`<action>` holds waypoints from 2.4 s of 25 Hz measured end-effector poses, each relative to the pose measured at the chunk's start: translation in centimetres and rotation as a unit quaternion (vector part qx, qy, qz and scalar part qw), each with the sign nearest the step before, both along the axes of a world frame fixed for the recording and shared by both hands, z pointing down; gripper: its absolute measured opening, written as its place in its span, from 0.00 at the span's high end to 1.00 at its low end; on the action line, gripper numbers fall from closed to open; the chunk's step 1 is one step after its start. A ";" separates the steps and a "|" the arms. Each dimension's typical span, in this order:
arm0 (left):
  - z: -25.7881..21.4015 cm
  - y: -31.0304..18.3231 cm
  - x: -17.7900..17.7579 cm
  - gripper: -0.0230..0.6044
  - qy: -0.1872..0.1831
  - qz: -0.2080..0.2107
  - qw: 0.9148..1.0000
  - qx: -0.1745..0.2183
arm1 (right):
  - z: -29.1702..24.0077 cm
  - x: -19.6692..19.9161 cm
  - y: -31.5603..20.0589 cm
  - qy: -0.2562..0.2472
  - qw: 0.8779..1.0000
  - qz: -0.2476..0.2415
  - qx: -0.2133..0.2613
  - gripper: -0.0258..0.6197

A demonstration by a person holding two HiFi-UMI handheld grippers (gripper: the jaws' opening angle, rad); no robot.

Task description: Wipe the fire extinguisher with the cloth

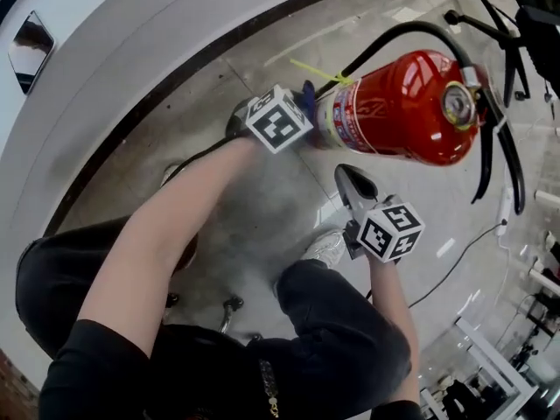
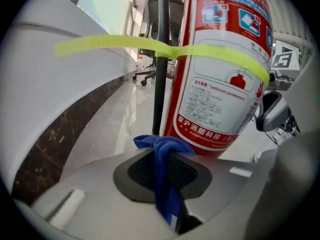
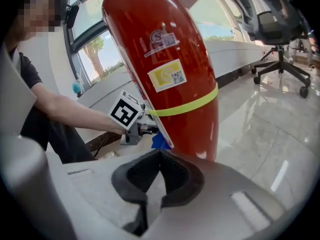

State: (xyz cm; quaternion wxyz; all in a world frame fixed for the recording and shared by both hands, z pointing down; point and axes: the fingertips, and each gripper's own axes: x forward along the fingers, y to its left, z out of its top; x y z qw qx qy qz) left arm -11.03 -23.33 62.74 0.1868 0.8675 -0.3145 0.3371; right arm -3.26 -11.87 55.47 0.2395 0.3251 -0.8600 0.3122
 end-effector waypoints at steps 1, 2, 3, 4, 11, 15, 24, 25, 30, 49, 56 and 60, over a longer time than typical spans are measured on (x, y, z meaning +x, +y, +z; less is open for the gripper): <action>0.1 -0.5 0.1 0.89 -0.002 0.013 1.000 0.003 | 0.2 -0.3 0.1 0.001 1.000 -0.006 -0.003 0.96; 0.3 -0.8 0.2 0.89 -0.002 0.024 1.000 0.004 | 0.4 -0.6 0.1 0.003 1.000 -0.012 -0.005 0.96; 0.4 -1.2 0.3 0.89 -0.001 0.030 1.000 0.004 | 0.5 -0.7 0.1 0.004 1.000 -0.017 -0.006 0.96; 0.6 -1.6 0.5 0.89 0.001 0.033 0.999 0.005 | 0.7 -0.8 0.1 0.006 1.000 -0.018 -0.008 0.96; 1.2 -3.6 1.0 0.89 0.007 0.031 0.999 0.014 | 1.7 -0.3 -0.3 0.005 1.000 -0.010 -0.017 0.96; 1.4 -3.1 0.6 0.89 0.015 0.016 1.000 0.012 | 1.7 -0.3 -0.3 0.001 1.000 -0.006 -0.015 0.96; 1.6 2.4 0.0 0.89 -0.012 0.015 1.000 -0.024 | -0.6 -0.2 -0.2 -0.024 1.000 0.004 0.005 0.96; 1.7 3.0 0.1 0.89 -0.015 0.014 0.999 -0.028 | -0.7 0.0 -0.1 -0.028 1.000 0.009 0.007 0.96; 1.5 5.5 1.0 0.89 -0.006 -0.013 0.998 -0.056 | -0.6 1.6 0.8 -0.046 0.998 0.030 0.006 0.96; 0.9 10.1 10.5 0.89 0.060 -0.056 0.991 -0.105 | 3.0 6.8 2.9 -0.027 0.998 0.050 0.010 0.82; -1.7 10.6 11.6 0.88 0.095 -0.022 0.990 -0.106 | 7.2 4.4 1.5 0.042 0.998 -0.032 0.044 0.56; -2.4 11.0 11.2 0.81 0.083 0.000 0.990 -0.111 | 8.2 4.0 0.0 0.055 0.996 -0.038 0.053 0.87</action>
